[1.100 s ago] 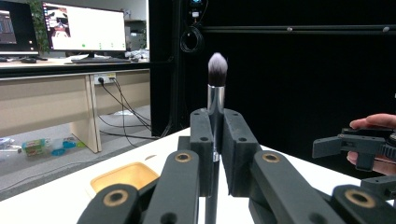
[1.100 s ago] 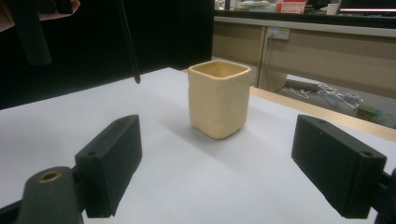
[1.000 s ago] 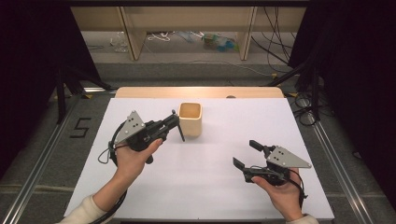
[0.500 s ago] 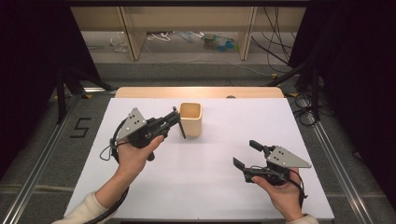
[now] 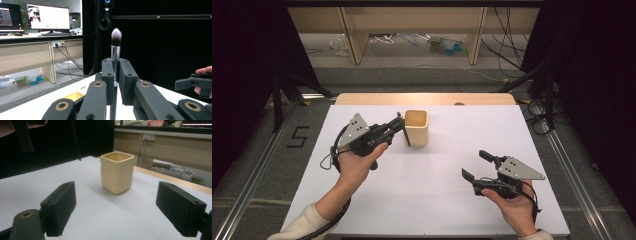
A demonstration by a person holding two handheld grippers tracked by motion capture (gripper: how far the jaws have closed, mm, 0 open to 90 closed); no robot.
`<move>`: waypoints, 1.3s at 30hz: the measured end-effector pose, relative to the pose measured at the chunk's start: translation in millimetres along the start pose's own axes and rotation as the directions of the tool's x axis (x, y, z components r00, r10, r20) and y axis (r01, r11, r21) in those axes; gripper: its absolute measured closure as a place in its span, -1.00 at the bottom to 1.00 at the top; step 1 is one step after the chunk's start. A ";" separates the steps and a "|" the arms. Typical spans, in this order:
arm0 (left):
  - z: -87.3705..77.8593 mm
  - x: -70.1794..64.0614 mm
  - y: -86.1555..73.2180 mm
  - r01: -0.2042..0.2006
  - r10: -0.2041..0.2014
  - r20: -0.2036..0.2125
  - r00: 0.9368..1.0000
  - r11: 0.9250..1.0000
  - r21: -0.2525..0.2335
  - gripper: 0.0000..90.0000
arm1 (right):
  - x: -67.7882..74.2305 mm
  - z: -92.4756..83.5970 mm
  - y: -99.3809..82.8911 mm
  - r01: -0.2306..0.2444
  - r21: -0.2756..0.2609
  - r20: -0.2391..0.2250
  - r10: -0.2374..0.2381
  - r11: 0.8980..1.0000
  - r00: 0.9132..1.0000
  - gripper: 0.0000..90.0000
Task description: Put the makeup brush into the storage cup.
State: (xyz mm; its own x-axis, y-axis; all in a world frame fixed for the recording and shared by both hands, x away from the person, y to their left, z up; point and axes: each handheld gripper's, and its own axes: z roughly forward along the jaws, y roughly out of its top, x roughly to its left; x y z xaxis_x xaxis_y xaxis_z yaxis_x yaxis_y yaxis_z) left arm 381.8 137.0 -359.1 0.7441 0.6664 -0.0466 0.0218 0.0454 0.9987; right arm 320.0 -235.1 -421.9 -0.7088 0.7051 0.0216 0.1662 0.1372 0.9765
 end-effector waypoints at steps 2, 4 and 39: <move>0.8 0.4 0.2 0.000 0.000 0.000 1.000 1.000 0.000 0.86 | 0.3 0.9 -0.4 -0.010 -0.007 -0.013 0.010 1.000 1.000 -0.61; 1.6 0.8 0.6 0.002 -0.002 -0.001 1.000 1.000 -0.001 0.86 | 0.3 1.1 -0.6 -0.011 -0.008 -0.011 0.011 1.000 1.000 -0.61; 11.7 11.0 6.1 -0.015 0.015 -0.022 1.000 1.000 -0.004 0.86 | -0.6 0.5 -1.1 -0.003 0.004 0.006 0.003 1.000 1.000 -0.60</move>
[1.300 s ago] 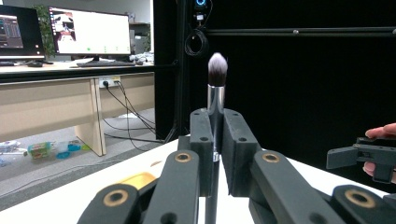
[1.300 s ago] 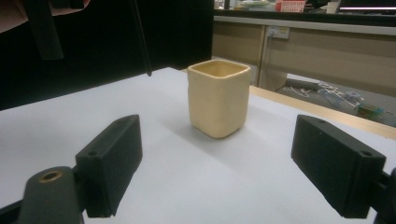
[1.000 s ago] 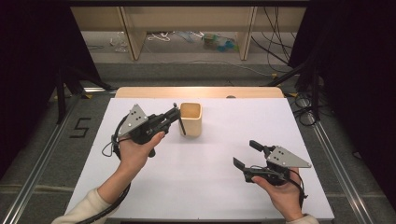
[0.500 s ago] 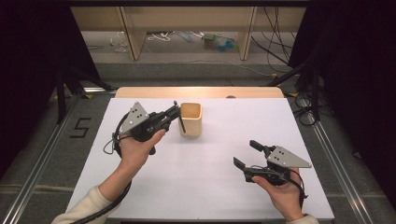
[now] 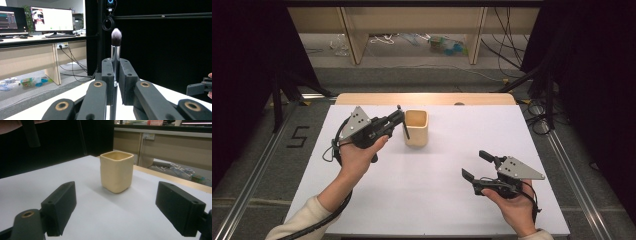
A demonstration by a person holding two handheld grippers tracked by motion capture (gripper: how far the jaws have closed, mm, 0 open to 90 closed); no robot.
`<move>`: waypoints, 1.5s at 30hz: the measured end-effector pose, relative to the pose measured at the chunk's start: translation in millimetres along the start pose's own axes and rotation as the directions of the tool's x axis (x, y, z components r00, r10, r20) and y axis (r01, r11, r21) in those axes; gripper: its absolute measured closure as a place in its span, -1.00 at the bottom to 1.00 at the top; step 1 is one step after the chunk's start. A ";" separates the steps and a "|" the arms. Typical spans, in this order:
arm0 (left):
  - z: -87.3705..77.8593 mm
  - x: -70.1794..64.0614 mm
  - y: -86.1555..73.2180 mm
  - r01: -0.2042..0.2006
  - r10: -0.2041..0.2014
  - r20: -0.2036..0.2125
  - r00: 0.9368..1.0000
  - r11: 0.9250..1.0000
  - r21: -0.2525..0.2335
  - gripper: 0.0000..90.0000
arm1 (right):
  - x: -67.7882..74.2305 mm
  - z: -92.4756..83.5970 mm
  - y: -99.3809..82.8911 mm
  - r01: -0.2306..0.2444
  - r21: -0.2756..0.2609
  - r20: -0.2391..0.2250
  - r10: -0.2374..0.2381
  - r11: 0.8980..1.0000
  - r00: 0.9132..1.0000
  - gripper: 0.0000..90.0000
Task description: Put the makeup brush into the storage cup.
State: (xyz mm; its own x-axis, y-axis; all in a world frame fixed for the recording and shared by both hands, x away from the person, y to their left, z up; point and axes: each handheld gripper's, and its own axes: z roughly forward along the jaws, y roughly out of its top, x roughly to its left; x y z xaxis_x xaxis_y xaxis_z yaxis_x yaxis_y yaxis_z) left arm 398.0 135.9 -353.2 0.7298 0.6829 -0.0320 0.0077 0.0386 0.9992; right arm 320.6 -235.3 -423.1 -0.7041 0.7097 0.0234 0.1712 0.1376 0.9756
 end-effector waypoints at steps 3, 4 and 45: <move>2.0 0.1 0.0 -0.004 0.004 0.003 1.000 1.000 0.000 0.86 | 0.0 -0.2 -0.2 -0.001 0.000 -0.002 0.001 1.000 1.000 -0.60; 2.5 0.3 0.4 -0.010 0.010 0.001 1.000 1.000 0.002 0.86 | -0.3 -0.2 -0.1 -0.001 0.000 -0.006 0.001 1.000 1.000 -0.60; 18.8 9.4 9.3 -0.028 0.028 -0.019 0.999 1.000 0.000 0.86 | -0.8 1.2 -1.3 -0.007 0.005 -0.013 0.007 1.000 1.000 -0.60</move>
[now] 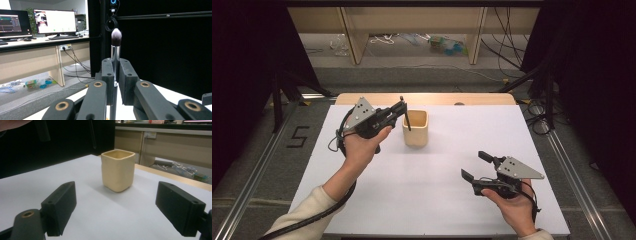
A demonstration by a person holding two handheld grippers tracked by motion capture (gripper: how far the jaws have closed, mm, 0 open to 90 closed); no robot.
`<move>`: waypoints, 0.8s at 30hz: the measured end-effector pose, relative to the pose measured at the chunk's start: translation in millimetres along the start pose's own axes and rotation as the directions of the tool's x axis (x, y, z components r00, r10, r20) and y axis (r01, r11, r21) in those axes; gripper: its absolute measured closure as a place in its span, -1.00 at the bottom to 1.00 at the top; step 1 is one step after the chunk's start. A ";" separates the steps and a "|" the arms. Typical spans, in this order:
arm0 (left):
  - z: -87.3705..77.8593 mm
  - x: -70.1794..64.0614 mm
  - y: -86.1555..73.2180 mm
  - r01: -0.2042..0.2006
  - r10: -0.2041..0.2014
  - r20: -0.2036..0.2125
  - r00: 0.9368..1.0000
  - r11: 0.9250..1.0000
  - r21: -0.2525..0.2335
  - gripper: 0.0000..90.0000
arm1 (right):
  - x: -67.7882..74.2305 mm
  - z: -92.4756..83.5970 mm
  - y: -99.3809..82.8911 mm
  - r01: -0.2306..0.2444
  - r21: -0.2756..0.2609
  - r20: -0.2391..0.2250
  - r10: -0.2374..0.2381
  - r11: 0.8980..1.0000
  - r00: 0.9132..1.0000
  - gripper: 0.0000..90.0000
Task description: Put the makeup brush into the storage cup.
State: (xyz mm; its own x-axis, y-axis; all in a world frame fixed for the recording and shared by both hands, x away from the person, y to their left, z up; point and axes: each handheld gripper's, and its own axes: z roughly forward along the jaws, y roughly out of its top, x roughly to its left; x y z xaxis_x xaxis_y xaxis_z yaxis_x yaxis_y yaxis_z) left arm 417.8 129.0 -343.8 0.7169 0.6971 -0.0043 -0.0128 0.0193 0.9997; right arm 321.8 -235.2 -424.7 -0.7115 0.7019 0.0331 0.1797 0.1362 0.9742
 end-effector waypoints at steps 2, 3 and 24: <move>0.7 0.6 0.7 -0.004 0.004 -0.002 1.000 1.000 -0.001 0.86 | -0.2 -0.2 -0.1 -0.003 0.004 -0.002 0.003 1.000 1.000 -0.60; 1.1 0.8 0.8 -0.003 0.003 -0.004 1.000 1.000 -0.001 0.86 | -0.2 -0.1 -0.2 -0.002 0.004 -0.003 0.002 1.000 1.000 -0.60; 8.3 5.1 2.2 -0.006 0.006 -0.016 1.000 1.000 -0.004 0.86 | 0.1 1.1 -0.7 -0.011 -0.006 -0.012 0.011 1.000 1.000 -0.60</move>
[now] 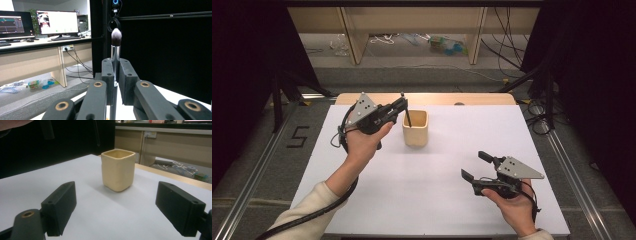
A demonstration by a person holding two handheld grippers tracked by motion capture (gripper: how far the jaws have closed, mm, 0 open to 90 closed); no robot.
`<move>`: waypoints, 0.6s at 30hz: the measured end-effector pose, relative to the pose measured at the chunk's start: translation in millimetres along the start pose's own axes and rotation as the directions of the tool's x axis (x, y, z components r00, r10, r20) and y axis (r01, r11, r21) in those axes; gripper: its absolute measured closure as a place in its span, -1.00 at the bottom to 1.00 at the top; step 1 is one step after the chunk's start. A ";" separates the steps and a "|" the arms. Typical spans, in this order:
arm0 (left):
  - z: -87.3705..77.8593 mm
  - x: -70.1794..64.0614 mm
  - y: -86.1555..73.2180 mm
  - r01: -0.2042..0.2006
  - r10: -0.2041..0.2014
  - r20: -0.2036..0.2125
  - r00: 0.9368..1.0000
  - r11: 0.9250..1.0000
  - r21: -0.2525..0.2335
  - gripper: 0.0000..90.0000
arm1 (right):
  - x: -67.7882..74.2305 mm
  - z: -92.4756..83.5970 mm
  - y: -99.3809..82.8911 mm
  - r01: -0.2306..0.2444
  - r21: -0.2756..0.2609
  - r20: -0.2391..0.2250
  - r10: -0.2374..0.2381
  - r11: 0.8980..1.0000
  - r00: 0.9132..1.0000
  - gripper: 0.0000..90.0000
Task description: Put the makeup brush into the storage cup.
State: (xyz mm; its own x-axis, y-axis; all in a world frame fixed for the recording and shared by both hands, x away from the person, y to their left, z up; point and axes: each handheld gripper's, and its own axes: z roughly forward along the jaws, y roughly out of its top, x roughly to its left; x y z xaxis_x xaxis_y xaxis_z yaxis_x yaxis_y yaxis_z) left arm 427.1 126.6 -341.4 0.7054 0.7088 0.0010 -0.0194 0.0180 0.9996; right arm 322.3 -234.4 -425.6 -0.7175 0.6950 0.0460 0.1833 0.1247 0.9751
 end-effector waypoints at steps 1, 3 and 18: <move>0.4 0.0 -0.1 0.001 -0.001 -0.001 1.000 1.000 -0.002 0.86 | 0.0 0.0 0.0 -0.001 0.000 0.000 0.001 1.000 1.000 -0.60; 1.2 0.3 -0.3 -0.003 0.003 -0.003 1.000 1.000 -0.002 0.86 | 0.0 0.0 0.0 0.001 -0.001 0.000 -0.001 1.000 1.000 -0.60; 5.5 4.3 -1.7 -0.013 0.013 -0.012 1.000 1.000 0.005 0.86 | 0.1 0.4 -0.4 -0.005 -0.006 -0.002 0.005 1.000 1.000 -0.60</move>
State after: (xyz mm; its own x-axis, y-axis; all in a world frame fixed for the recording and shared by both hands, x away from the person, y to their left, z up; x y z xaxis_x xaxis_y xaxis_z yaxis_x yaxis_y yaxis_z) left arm 434.1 125.8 -343.0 0.6962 0.7177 0.0141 -0.0257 0.0053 0.9997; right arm 322.4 -234.1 -426.1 -0.7181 0.6940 0.0516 0.1830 0.1167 0.9762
